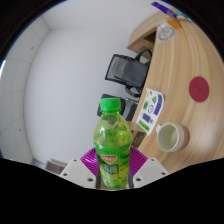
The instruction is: Pour water
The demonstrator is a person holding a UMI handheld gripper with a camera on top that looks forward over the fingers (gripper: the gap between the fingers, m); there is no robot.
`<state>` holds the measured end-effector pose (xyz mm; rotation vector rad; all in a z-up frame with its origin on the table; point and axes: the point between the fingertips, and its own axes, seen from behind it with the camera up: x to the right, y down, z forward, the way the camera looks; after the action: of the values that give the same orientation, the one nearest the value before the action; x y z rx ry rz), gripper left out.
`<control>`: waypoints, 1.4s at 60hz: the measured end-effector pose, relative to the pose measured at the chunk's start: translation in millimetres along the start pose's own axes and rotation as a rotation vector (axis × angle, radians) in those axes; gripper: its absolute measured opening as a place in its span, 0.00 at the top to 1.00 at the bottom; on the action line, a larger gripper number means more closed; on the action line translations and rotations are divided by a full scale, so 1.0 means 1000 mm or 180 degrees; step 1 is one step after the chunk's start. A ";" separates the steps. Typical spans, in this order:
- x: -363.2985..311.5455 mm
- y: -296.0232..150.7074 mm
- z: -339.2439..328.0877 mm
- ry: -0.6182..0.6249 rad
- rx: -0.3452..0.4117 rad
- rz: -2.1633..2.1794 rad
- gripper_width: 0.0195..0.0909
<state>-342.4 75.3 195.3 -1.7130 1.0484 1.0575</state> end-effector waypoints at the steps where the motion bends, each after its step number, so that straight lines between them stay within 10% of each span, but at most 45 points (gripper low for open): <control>1: -0.003 -0.008 -0.003 0.0025 0.0039 -0.0198 0.76; 20: 0.008 -0.147 -0.051 0.0484 0.0756 -0.2889 0.74; 51: 0.179 -0.199 -0.017 0.0966 0.0598 -0.3654 0.72; 69: 0.183 -0.189 -0.025 0.0838 0.0600 -0.3676 0.48; 78: 0.200 -0.182 -0.042 0.1081 0.0350 -0.3661 0.05; 84: 0.201 -0.171 -0.076 0.1084 0.0319 -0.3579 0.07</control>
<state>-107.3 10.7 68.2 -1.9931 0.1738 -0.0057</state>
